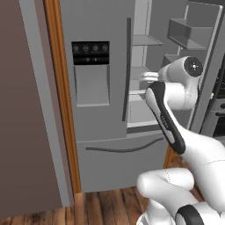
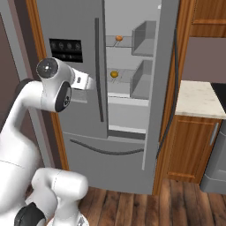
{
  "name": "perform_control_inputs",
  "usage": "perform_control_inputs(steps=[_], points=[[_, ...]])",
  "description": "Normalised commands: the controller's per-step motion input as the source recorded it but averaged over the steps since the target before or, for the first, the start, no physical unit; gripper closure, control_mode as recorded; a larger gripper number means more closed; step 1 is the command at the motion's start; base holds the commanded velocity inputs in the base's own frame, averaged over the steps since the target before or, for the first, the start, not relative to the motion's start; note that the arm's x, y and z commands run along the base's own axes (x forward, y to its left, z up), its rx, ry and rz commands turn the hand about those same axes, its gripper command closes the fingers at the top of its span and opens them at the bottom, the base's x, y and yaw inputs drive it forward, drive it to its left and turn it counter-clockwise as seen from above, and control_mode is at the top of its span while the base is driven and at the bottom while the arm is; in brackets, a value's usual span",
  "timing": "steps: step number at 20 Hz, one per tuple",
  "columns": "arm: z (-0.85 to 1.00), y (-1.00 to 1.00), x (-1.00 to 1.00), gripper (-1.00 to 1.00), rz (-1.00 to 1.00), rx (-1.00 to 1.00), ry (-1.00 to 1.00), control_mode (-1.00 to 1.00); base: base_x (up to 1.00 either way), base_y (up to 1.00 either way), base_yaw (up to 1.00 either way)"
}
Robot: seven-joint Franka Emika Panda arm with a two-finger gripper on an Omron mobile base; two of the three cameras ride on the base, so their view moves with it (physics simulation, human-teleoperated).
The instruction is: Retrieve the tangerine and orange from the fridge and place them into the bowl on the dining table.
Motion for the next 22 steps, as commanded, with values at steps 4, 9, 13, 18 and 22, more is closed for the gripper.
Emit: perform_control_inputs(steps=[4,9,13,18,22], points=[[0.00,0.11,0.67,-1.00,0.00,0.00,0.11,-1.00,0.00,0.00,0.00],[0.00,0.03,0.67,-1.00,0.00,0.00,0.06,-1.00,0.00,0.00,0.00],[-0.11,0.09,0.62,-1.00,0.00,0.00,-0.06,-1.00,0.00,0.00,0.00],[-0.14,0.02,0.58,-1.00,0.00,0.00,-0.10,-1.00,0.00,0.00,0.00],[-0.09,0.00,0.59,-1.00,0.00,0.00,-0.03,-1.00,0.00,0.00,0.00]])
